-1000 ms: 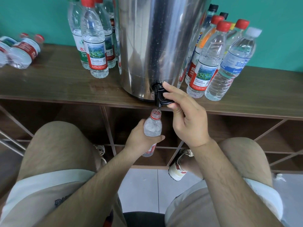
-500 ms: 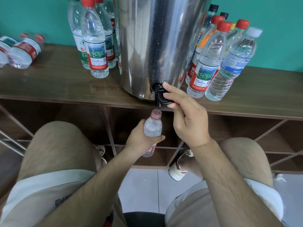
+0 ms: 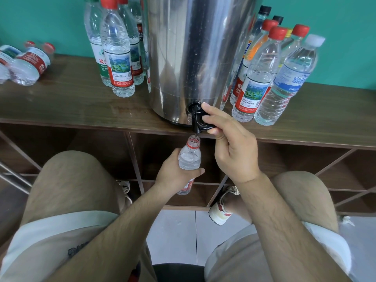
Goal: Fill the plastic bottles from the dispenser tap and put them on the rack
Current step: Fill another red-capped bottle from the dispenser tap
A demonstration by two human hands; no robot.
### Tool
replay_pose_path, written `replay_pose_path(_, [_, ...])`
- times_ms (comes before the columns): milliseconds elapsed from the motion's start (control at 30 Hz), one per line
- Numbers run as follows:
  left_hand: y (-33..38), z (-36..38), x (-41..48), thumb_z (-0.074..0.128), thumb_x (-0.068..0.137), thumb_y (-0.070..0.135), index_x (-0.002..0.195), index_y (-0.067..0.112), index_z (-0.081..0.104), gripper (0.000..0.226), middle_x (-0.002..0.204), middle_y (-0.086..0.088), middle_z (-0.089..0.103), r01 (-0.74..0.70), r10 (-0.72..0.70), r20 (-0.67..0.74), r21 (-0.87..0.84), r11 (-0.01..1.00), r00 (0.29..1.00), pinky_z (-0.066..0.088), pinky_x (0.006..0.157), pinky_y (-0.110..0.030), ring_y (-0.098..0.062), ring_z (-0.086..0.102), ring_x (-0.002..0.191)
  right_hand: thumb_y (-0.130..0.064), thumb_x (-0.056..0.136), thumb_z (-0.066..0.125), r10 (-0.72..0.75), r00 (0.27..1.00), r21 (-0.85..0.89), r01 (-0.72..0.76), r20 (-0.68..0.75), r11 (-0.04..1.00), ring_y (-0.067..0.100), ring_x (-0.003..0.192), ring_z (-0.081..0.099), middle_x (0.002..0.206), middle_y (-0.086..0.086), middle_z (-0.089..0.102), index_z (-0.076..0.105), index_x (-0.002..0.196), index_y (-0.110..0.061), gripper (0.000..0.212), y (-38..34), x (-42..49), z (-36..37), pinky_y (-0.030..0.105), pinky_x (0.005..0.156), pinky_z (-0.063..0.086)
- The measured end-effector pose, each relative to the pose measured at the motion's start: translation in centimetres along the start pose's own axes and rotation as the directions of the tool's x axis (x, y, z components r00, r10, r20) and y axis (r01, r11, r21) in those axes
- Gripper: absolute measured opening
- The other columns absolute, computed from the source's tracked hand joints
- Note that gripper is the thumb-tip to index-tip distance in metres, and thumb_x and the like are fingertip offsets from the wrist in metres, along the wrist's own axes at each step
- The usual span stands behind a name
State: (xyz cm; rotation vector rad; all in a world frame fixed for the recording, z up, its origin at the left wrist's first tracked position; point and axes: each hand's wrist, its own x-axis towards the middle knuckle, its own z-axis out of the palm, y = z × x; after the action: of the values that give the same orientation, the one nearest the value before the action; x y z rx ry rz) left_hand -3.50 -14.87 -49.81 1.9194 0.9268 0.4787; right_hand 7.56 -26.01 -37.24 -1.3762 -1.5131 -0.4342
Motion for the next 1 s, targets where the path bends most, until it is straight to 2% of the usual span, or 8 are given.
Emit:
replay_pose_path(333, [-0.01,0.08,-0.02,0.087,0.069,0.061,0.112,0.050,0.041,0.063,0.092,0.030,0.054,0.002,-0.002,-0.015,0.025,1.000,1.000,0.033,0.063,-0.006,0.007,0.056,0.077,-0.018,0.111,0.037,-0.001,1.000,0.001,0.001,-0.002,1.000,0.014,0.134,0.060,0.142,0.007,0.064,0.062,0.126,-0.014,0.029,0.00,-0.05,-0.06,0.030,0.110,0.049])
replay_pose_path(633, [-0.05,0.05,-0.03,0.088,0.069,0.059,0.112,0.049,0.044,0.062,0.092,0.030,0.056,0.006,-0.006,-0.006,0.004,1.000,1.000,0.034,0.062,-0.005,0.006,0.057,0.077,-0.018,0.111,0.034,-0.010,1.000,0.009,0.010,-0.002,1.000,0.012,0.134,0.060,0.142,0.006,0.063,0.062,0.126,-0.014,0.032,0.07,-0.05,-0.02,0.033,0.103,0.055])
replay_pose_path(800, [-0.14,0.10,-0.02,0.089,0.070,0.057,0.115,0.047,0.046,0.063,0.095,0.029,0.057,-0.003,0.003,-0.004,-0.013,1.000,1.000,0.037,0.065,-0.007,0.006,0.058,0.081,0.007,0.100,0.041,-0.017,1.000,0.002,0.017,0.006,1.000,0.012,0.134,0.060,0.143,0.005,0.062,0.062,0.126,-0.013,0.039,0.21,-0.12,-0.04,0.028,0.102,0.054])
replay_pose_path(1000, [-0.04,0.09,-0.04,0.089,0.071,0.056,0.115,0.047,0.045,0.063,0.095,0.029,0.056,-0.002,0.002,0.000,-0.009,1.000,1.000,0.036,0.065,-0.007,0.005,0.057,0.081,0.014,0.095,0.044,-0.025,1.000,-0.018,0.025,-0.001,1.000,0.010,0.134,0.059,0.142,0.006,0.062,0.064,0.125,-0.010,0.043,0.19,-0.11,-0.13,0.024,0.104,0.051])
